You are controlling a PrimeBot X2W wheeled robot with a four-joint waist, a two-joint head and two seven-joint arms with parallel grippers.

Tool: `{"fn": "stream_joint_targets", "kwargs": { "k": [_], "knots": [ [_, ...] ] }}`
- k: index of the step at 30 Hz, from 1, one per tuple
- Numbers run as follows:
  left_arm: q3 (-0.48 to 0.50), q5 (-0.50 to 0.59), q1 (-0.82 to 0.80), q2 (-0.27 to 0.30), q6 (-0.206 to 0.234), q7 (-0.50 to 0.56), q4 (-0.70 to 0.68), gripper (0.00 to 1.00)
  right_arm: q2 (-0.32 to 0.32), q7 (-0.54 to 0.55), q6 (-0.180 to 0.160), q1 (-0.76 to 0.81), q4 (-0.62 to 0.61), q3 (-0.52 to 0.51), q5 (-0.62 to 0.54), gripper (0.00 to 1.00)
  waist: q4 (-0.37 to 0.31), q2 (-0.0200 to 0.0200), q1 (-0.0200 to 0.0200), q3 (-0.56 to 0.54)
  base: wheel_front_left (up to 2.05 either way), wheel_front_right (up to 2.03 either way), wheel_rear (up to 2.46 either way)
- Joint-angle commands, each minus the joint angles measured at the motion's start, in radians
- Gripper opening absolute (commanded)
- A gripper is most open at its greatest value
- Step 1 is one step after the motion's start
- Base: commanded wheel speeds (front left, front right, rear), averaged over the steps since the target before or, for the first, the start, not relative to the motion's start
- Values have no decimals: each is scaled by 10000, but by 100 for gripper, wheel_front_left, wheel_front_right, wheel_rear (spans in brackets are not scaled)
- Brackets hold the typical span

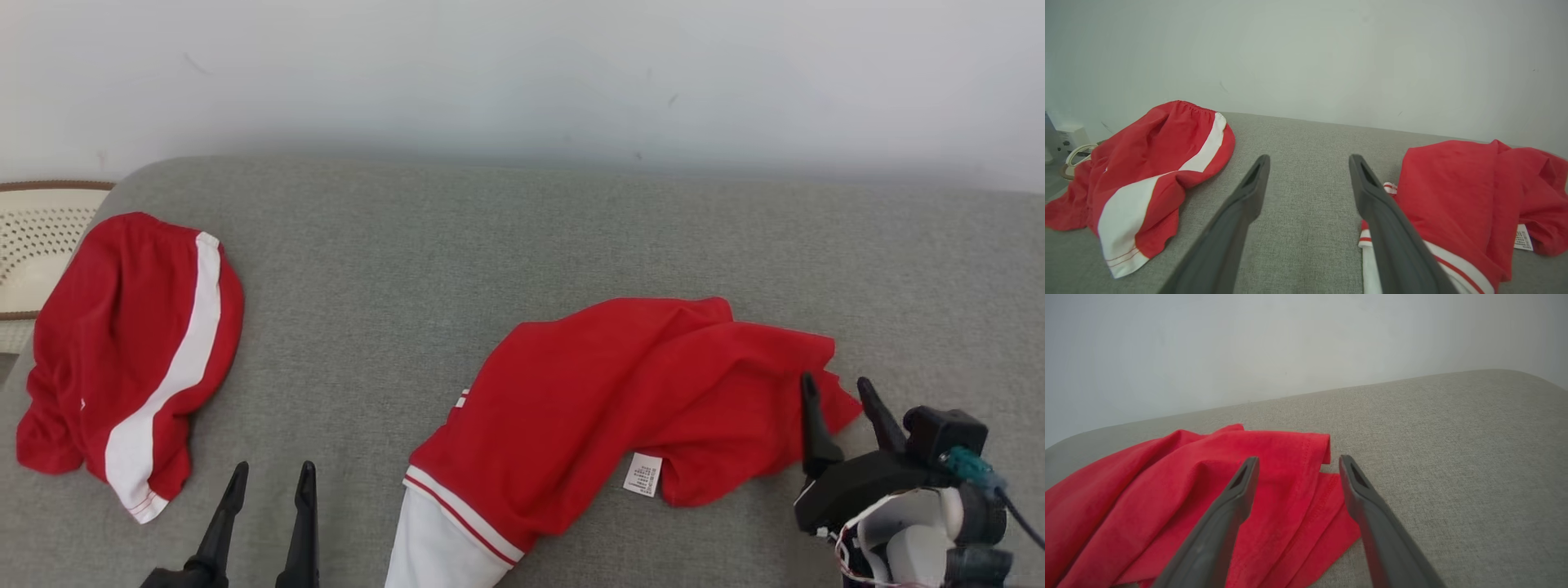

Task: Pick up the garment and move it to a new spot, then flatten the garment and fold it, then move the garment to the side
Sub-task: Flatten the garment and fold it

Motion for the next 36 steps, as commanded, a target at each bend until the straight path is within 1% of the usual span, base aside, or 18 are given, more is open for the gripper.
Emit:
{"fn": "stream_joint_targets", "kwargs": {
  "k": [1, 4, 6, 7, 13, 14, 15, 16, 17, 20, 23, 28, 32, 36],
  "knots": [
    [43, 43, -59, 3, -49, -57, 62, 100, -149, 27, 8, -239, 311, -69, 123, 100, 165, -1, -1, 7, 0, 0, 0],
    [86, 59, -30, -17, -62, -57, 71, 100, -394, 83, 8, -675, 984, -115, 247, 100, 348, -1, -1, 52, 0, 0, 0],
    [99, 64, -39, -22, -72, -58, 66, 100, -445, 57, 8, -846, 1196, -98, 305, 100, 398, -1, -1, 78, 0, 0, 0],
    [109, 88, -39, -33, -102, -58, 73, 100, -517, 165, 8, -1172, 1721, -95, 485, 100, 497, -1, -1, 137, 0, 0, 0],
    [23, 48, -225, -57, -179, -57, 177, 100, -829, 388, 8, -2250, 3487, -38, 1026, 100, 847, -1, -1, 355, 0, 0, 0],
    [37, 31, -255, -55, -208, -57, 223, 100, -859, 448, 8, -2393, 3773, 35, 1104, 91, 878, -1, -1, 373, 0, 0, 0],
    [55, 19, -278, -58, -225, -57, 262, 100, -869, 478, 8, -2540, 4015, 61, 1230, 38, 899, -1, -1, 385, 0, 0, 0],
    [67, 19, -291, -62, -237, -57, 292, 100, -915, 472, 8, -2683, 4214, 140, 1287, 5, 919, -1, -1, 392, 0, 0, 0],
    [79, 17, -293, -65, -246, -57, 319, 100, -964, 418, 8, -2809, 4381, 221, 1366, 0, 939, -1, -1, 388, 0, 0, 0],
    [165, -1, -243, -69, -209, -57, 379, 100, -974, 159, 8, -3184, 4596, 570, 1669, 0, 943, -1, -1, 328, 0, 0, 0],
    [192, 24, -175, -76, -172, -57, 367, 100, -1198, -117, 8, -3644, 4579, 1130, 1838, 0, 903, -1, -1, 265, 0, 0, 0],
    [103, -38, -119, -75, -129, -59, 402, 100, -1575, -475, 6, -4894, 4235, 2011, 2038, 0, 907, -1, -1, 164, 0, 0, 0],
    [66, -163, -150, -78, -212, -57, 520, 100, -1751, -408, 8, -5809, 4180, 2683, 2191, 0, 1011, -1, -1, 129, 0, 0, 0],
    [11, -247, -102, -81, -146, -57, 576, 100, -1862, -181, 6, -6265, 4507, 3236, 2475, 0, 1127, -1, -1, 108, 0, 0, 0]
  ]
}}
